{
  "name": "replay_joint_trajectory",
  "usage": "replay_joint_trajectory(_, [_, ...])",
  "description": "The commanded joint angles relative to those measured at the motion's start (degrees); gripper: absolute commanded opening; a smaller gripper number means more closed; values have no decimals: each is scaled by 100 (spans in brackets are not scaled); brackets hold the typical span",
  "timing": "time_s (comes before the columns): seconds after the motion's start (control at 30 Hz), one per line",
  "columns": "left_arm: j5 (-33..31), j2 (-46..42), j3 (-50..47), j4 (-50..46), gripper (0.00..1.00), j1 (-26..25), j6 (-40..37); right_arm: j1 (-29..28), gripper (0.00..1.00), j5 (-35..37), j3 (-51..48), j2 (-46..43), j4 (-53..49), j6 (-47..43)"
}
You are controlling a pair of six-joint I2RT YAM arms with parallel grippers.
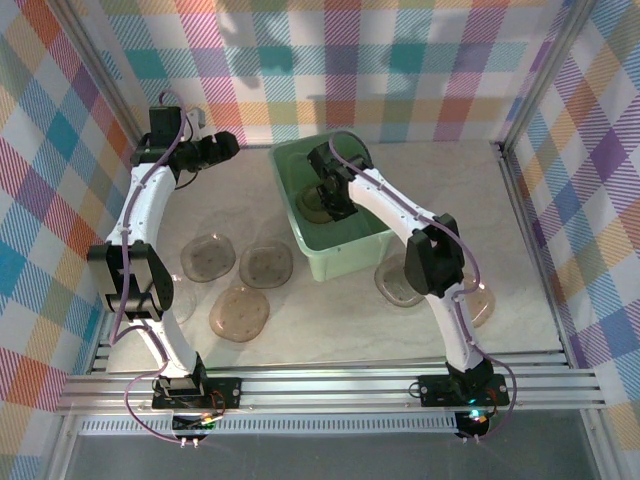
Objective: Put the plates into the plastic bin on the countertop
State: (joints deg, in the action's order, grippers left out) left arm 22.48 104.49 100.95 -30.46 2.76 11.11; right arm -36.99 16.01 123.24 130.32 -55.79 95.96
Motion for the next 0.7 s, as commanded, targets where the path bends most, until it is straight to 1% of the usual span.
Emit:
replay_joint_trajectory(0.0, [135,63,-49,-83,79,69,14,-71,0,197,290,192,-52,324])
replay_joint_trajectory(0.23, [43,63,-23,-263,79,101,-125,-80,0,323,1097,797,-396,474])
replay_joint_trajectory(0.5, [19,2,-61,-356,79,178,-186,-114,0,306,1238,1038,-683,714])
replay_joint_trajectory(0.67, [46,-42,-97,-347,79,216,-189,-152,0,336,1246,1183,-512,848])
